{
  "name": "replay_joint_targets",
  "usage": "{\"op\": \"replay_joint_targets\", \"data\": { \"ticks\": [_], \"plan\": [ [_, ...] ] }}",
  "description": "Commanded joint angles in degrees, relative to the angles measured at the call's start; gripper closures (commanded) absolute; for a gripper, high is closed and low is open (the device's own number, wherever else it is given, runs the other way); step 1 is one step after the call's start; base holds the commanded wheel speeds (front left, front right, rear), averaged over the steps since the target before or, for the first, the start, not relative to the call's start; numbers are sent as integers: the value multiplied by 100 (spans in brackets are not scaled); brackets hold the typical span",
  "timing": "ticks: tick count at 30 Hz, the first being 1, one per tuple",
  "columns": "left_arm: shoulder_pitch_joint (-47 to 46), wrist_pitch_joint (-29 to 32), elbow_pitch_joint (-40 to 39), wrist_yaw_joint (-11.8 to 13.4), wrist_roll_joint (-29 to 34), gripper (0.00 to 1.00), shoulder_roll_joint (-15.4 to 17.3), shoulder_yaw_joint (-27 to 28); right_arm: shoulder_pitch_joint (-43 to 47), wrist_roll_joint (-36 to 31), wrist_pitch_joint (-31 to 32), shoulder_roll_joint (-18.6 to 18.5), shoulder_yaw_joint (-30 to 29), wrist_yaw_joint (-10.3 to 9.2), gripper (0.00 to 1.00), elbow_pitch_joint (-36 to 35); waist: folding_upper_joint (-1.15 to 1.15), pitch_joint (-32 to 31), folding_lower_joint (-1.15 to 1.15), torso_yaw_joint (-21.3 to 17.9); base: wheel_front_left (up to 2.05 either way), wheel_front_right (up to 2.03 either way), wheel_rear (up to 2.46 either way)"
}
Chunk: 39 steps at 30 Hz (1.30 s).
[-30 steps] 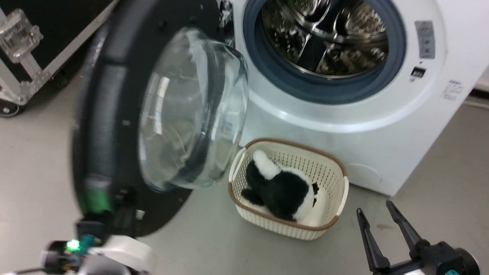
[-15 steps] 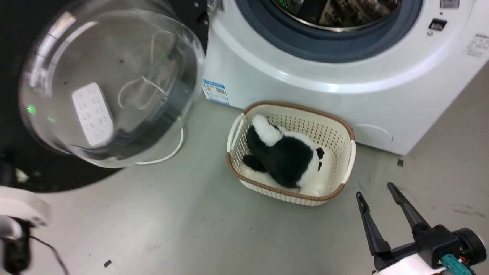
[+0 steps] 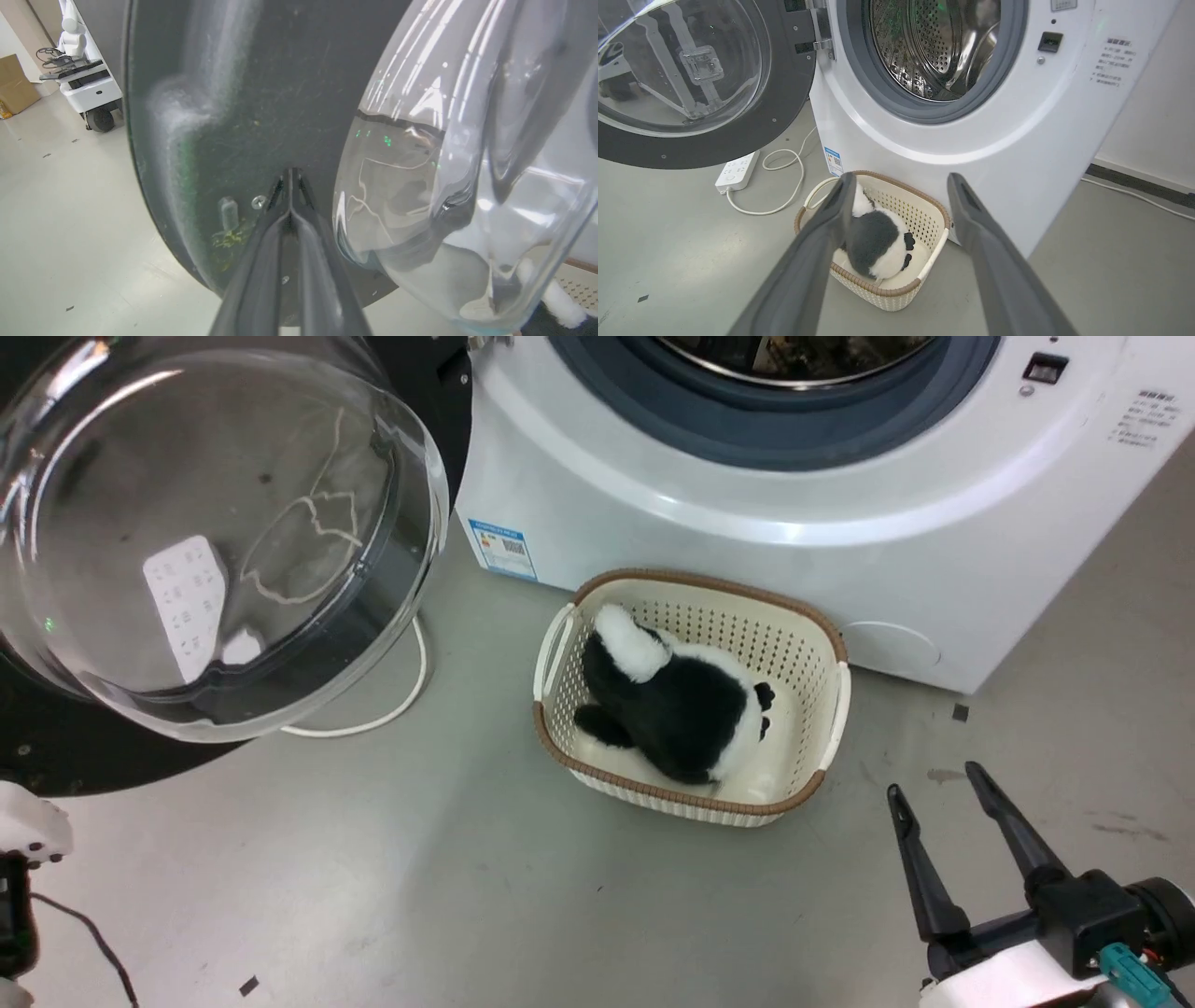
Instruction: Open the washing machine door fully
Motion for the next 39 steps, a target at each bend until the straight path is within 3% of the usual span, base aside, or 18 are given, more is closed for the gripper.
{"op": "replay_joint_targets", "data": {
  "ticks": [1,8,14,15,24,25,39],
  "plan": [
    [-69,-142,-39,15,45,100,-50,2,-82,16,-59,8,-32,3,0,10,0,-133,0,-35,0,0,0],
    [409,-334,-1026,16,252,100,-398,-269,-42,53,-253,38,-273,3,0,70,0,-690,0,-231,0,0,0],
    [1205,-298,-2246,187,451,100,-1028,-815,6,194,-369,47,-473,3,0,89,0,-1130,0,-601,0,0,0],
    [1612,-148,-2611,213,511,100,-1322,-1181,85,237,-391,47,-482,3,0,102,0,-1289,0,-806,0,0,0],
    [2268,-65,-2811,338,734,100,-1723,-1783,299,336,-414,48,-384,3,0,159,0,-1514,0,-1298,0,0,0],
    [2359,-44,-2800,387,821,0,-1774,-1906,343,357,-416,48,-377,3,0,173,0,-1531,0,-1376,0,0,0],
    [2624,-269,-2618,572,1101,0,-1936,-2207,549,502,-421,49,-320,3,0,270,0,-1593,0,-1503,0,0,0]
  ]
}}
